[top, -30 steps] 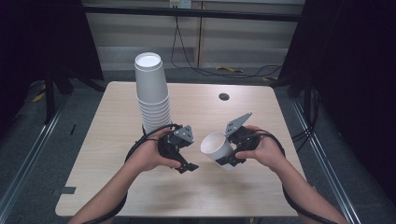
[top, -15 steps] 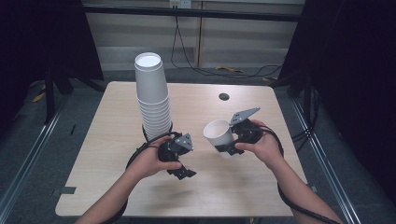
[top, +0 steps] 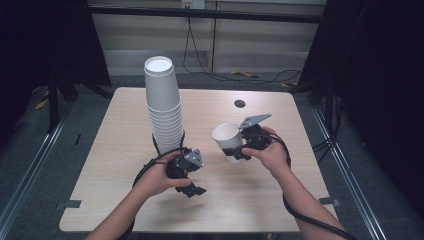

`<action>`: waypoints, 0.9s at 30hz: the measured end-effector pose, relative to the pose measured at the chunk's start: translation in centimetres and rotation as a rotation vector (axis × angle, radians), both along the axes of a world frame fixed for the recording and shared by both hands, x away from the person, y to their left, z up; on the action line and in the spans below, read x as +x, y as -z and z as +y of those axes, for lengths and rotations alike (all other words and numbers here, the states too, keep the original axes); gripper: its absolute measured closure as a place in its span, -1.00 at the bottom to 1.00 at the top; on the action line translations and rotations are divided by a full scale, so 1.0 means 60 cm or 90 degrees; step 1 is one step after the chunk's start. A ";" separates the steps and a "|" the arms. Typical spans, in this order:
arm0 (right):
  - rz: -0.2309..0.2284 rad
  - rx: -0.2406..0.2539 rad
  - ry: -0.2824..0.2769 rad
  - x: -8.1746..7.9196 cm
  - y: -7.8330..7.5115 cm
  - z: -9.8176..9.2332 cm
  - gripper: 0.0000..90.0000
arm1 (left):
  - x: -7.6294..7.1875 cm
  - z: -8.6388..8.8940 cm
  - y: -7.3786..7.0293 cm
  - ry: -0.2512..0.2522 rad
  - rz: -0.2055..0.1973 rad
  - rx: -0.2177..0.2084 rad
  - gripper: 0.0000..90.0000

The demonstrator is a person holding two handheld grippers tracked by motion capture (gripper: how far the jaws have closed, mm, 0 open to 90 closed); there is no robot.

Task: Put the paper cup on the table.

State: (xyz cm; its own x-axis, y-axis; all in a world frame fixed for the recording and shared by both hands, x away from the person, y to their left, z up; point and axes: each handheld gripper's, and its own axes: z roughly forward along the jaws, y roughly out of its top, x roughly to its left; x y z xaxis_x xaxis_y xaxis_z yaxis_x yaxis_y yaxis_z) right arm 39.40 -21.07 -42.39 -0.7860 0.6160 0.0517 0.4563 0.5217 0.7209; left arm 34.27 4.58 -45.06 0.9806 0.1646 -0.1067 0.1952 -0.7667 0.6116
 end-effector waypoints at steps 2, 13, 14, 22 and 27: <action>0.000 -0.001 0.009 0.007 0.007 0.003 -0.58 | 0.000 0.000 0.002 0.000 -0.001 0.000 -0.66; -0.009 0.011 0.002 0.008 0.020 0.004 -0.60 | -0.001 -0.004 0.007 0.008 0.000 0.002 -0.66; -0.005 0.011 -0.001 0.007 0.021 0.004 -0.60 | -0.001 -0.004 0.008 0.007 0.000 0.002 -0.66; -0.006 0.017 -0.013 0.001 0.035 0.002 -0.60 | -0.002 -0.007 0.010 0.007 0.001 -0.001 -0.66; 0.001 0.023 -0.016 -0.001 0.040 0.001 -0.60 | -0.002 -0.006 0.009 0.007 0.000 -0.001 -0.66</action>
State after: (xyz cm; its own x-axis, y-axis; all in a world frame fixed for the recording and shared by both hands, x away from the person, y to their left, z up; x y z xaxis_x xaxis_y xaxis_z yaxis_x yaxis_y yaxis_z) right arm 39.32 -20.98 -44.81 -0.8011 0.5940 0.0741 0.4441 0.5068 0.7388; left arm 34.18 4.19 -45.62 0.9824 0.1535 -0.1062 0.1862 -0.7682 0.6126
